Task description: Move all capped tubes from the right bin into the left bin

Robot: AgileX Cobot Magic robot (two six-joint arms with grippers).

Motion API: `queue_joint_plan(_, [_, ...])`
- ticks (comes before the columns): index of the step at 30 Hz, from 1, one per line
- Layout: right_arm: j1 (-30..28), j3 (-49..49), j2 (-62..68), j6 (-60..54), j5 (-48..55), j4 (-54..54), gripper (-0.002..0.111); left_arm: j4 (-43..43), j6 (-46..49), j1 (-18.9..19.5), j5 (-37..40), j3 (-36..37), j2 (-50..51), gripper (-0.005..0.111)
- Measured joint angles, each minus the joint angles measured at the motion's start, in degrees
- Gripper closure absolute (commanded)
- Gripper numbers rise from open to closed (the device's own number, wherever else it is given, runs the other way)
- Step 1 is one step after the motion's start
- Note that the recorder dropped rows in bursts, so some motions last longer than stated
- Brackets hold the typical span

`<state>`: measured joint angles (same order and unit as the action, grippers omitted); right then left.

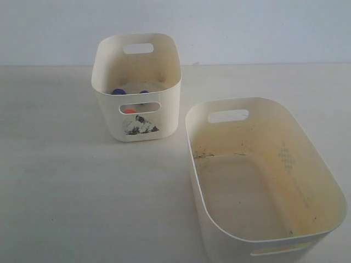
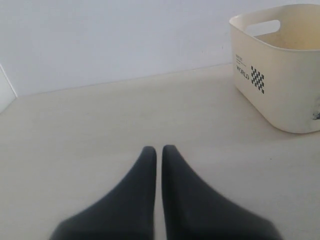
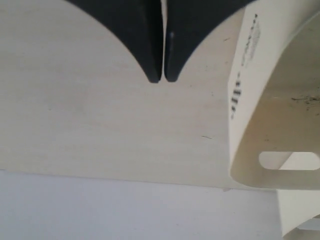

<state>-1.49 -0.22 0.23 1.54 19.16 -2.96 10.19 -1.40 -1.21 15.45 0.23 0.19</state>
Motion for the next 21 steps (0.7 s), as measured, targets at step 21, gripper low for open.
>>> queue_joint_plan(21, [-1.8,0.3,0.0,0.0,0.1,0.2,0.107,0.0,0.0,0.0,0.0,0.0,0.0,0.102])
